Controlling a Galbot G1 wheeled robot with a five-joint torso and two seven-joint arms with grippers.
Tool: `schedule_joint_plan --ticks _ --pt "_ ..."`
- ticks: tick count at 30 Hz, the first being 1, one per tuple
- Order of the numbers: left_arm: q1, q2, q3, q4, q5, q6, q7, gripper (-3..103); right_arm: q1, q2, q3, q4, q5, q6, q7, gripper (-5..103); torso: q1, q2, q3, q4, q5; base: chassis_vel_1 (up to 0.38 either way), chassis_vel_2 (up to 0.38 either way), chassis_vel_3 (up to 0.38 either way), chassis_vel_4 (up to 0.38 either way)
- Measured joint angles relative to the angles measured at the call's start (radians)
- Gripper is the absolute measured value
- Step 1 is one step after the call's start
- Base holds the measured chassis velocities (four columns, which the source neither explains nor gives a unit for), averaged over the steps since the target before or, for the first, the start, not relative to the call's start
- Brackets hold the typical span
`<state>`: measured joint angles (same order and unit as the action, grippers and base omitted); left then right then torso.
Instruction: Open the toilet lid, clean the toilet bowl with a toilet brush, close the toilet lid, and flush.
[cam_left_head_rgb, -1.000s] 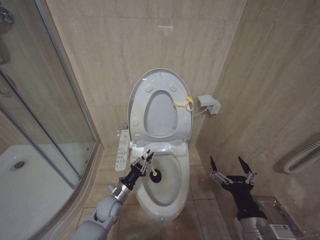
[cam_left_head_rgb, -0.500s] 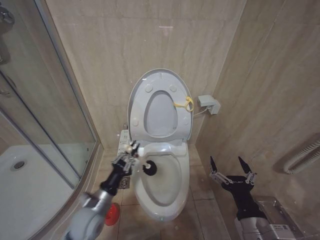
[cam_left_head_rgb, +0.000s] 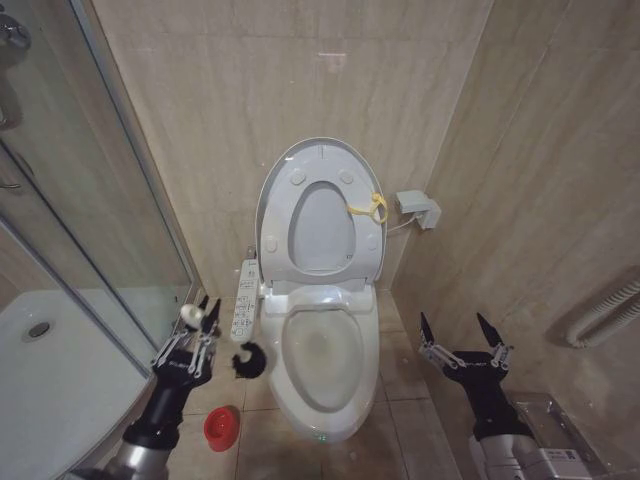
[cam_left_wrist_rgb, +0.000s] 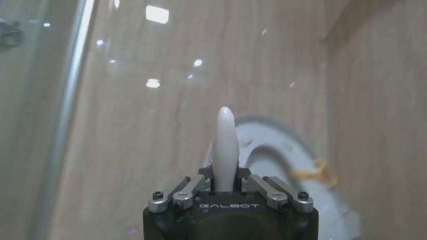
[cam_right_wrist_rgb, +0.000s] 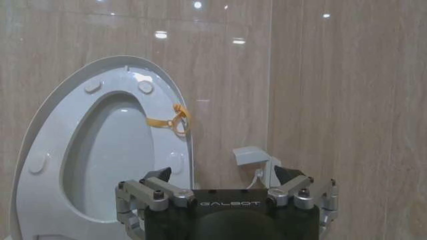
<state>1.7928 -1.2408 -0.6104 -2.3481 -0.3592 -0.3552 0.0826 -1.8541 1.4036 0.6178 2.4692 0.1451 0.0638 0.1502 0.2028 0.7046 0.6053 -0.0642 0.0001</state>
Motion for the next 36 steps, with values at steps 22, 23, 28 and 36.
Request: schedule_joint_plan --ticks 22,23,28,36 --pt "-0.359 -0.023 0.106 0.873 0.0 -0.267 0.048 20 0.0 0.0 0.0 0.0 0.0 0.0 0.0 100 0.0 0.0 0.0 -0.0001 -0.0003 0.0 0.0 0.0 0.0" --pt "-0.383 -0.025 0.114 0.908 -0.01 -0.277 0.055 20 0.0 0.0 0.0 0.0 0.0 0.0 0.0 100 0.0 0.0 0.0 -0.0001 -0.0004 0.0 0.0 0.0 0.0" --pt "-0.437 -0.032 0.131 1.007 -0.013 -0.297 0.071 20 0.0 0.0 0.0 0.0 0.0 0.0 0.0 100 0.0 0.0 0.0 0.0001 -0.0002 0.0 0.0 0.0 0.0" --pt "-0.403 -0.045 0.098 0.984 0.046 -0.277 0.037 20 0.0 0.0 0.0 0.0 0.0 0.0 0.0 100 0.0 0.0 0.0 0.0003 -0.0001 0.0 0.0 0.0 0.0"
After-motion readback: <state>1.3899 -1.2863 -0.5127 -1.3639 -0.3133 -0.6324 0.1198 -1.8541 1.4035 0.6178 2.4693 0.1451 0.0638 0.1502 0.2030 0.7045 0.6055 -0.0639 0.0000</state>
